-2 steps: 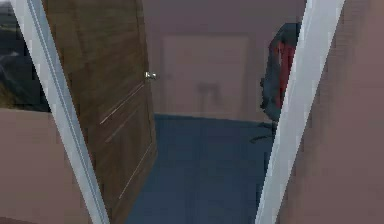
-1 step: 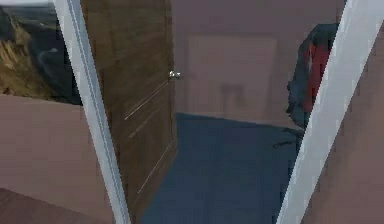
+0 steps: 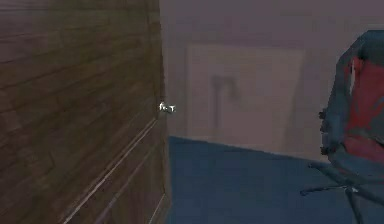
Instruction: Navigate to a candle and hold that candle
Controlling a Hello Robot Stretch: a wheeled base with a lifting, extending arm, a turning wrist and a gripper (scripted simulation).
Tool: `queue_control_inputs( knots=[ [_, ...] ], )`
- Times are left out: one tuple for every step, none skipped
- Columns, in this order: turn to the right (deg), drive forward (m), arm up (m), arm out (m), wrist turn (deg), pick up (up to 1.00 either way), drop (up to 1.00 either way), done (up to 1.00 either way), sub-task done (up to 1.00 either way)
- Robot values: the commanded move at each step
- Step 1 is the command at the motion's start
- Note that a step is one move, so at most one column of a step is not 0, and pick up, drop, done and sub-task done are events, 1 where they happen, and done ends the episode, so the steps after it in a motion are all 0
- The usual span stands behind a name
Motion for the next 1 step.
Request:
queue_control_inputs(
  knots=[
    [-45.0,0.00,0.00,0.00,0.0,0.00,0.00,0.00,0.00]
  ],
)
